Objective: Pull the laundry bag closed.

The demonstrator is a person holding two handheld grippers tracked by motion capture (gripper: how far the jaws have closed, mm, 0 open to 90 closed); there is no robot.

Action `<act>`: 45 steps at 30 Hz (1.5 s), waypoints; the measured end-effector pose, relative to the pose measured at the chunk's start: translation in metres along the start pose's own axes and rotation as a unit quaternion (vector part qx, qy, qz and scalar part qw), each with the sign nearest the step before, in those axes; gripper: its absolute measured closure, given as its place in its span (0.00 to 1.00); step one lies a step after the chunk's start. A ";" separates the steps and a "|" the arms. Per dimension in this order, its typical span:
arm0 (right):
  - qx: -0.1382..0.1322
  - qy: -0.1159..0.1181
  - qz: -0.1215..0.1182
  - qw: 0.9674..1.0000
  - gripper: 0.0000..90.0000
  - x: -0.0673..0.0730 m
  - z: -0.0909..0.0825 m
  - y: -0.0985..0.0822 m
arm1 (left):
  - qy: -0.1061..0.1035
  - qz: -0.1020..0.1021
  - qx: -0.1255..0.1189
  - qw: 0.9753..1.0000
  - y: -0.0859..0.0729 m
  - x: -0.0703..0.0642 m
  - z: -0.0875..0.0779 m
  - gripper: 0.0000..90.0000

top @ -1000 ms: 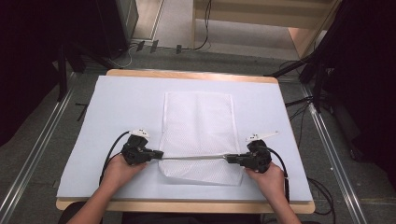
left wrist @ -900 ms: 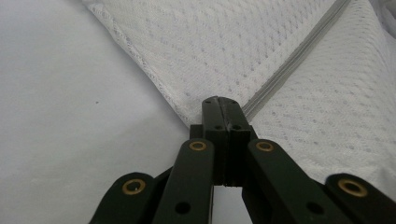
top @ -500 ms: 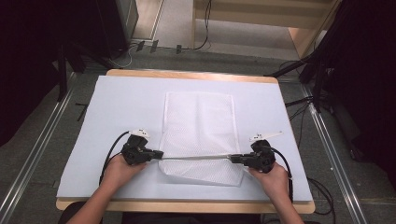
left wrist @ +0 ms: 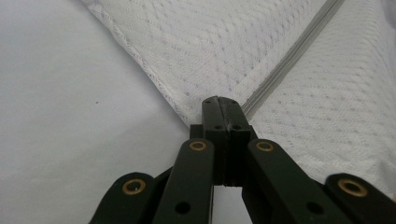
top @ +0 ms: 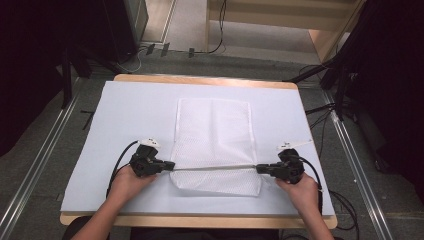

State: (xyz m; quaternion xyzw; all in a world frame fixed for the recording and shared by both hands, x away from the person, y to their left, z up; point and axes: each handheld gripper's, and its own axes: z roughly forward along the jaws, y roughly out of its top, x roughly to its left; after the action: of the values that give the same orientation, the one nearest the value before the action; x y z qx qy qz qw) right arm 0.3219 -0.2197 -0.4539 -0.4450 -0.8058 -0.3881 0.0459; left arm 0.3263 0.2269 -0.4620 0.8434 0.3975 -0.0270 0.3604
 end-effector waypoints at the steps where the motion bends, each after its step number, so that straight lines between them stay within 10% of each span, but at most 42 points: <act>1: 0.000 0.000 0.000 1.000 0.99 0.000 0.000 0.000 | 0.000 0.001 0.001 1.000 0.000 0.000 0.000 1.00; 27: -0.001 0.009 -0.019 1.000 0.97 -0.006 0.001 -0.002 | -0.020 -0.018 0.012 1.000 0.006 0.004 -0.002 1.00; 45: -0.060 -0.001 -0.049 0.997 0.61 -0.010 -0.010 0.001 | 0.003 -0.044 -0.022 0.999 0.016 0.005 -0.015 0.56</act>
State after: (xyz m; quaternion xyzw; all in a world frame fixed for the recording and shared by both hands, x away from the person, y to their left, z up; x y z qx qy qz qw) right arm 0.3260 -0.2322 -0.4505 -0.4076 -0.8019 -0.4369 -0.0003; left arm 0.3370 0.2326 -0.4436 0.8169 0.4363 -0.0313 0.3759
